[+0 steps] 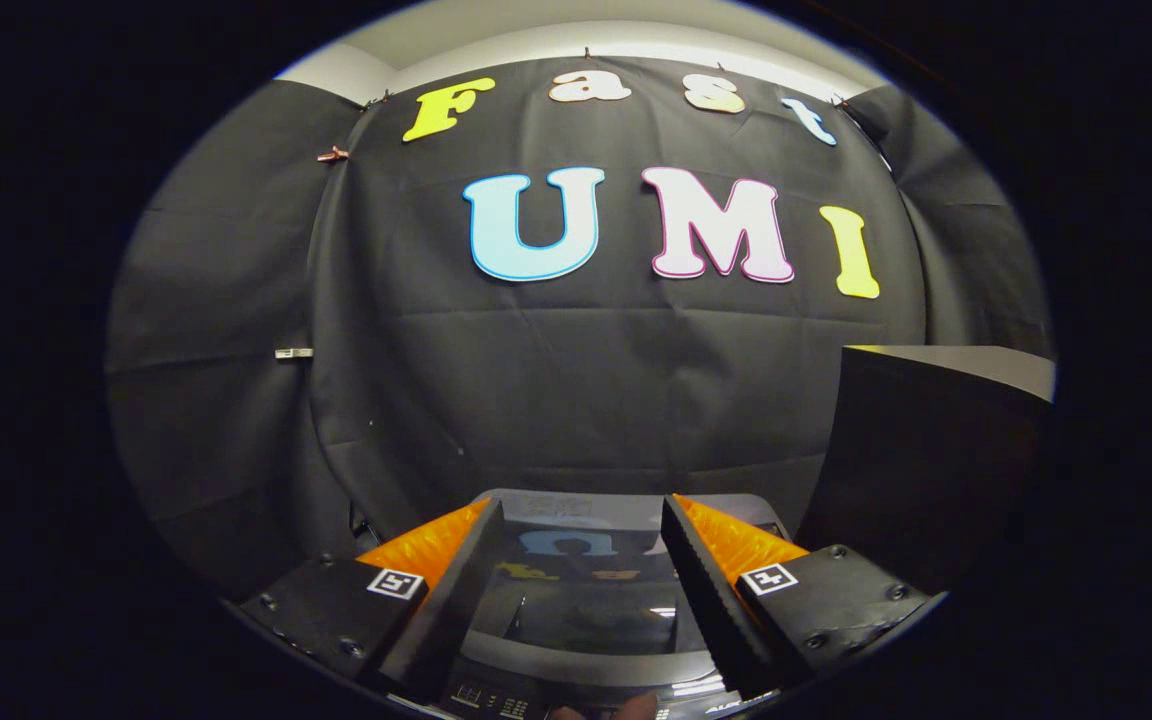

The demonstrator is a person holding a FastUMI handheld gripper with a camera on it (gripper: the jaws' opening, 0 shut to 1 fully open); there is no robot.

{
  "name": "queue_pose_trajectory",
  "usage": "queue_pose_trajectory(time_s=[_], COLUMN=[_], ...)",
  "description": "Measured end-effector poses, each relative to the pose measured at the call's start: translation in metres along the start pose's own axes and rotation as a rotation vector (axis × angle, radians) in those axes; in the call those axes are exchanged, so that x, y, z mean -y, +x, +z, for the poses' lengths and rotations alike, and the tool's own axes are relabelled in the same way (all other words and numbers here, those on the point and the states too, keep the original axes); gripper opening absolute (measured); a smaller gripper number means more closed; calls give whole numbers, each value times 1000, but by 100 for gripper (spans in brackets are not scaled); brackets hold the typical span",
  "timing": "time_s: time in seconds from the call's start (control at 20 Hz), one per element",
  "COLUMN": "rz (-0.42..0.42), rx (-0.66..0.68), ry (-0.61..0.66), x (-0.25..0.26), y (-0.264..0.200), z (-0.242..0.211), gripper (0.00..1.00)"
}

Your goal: Put the clothes into the washing machine and then close the washing machine lid.

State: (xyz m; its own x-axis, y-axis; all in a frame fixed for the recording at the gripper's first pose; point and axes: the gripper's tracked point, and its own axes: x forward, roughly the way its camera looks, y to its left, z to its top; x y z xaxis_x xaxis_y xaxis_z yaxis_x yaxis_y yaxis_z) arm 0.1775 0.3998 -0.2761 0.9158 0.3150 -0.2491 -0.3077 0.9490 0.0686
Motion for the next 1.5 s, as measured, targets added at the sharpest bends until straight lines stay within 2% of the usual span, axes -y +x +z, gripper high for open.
queue_pose_trajectory(time_s=[0.4, 0.75, 1.05, 1.5], rz=[16, 71, 87, 32], rx=[23, 53, 125, 195], ry=[9, 27, -10, -7], x=[5, 15, 52, 130], y=[-36, -92, -146, -224], z=[25, 91, 149, 178], gripper=[99, 99, 99, 99])
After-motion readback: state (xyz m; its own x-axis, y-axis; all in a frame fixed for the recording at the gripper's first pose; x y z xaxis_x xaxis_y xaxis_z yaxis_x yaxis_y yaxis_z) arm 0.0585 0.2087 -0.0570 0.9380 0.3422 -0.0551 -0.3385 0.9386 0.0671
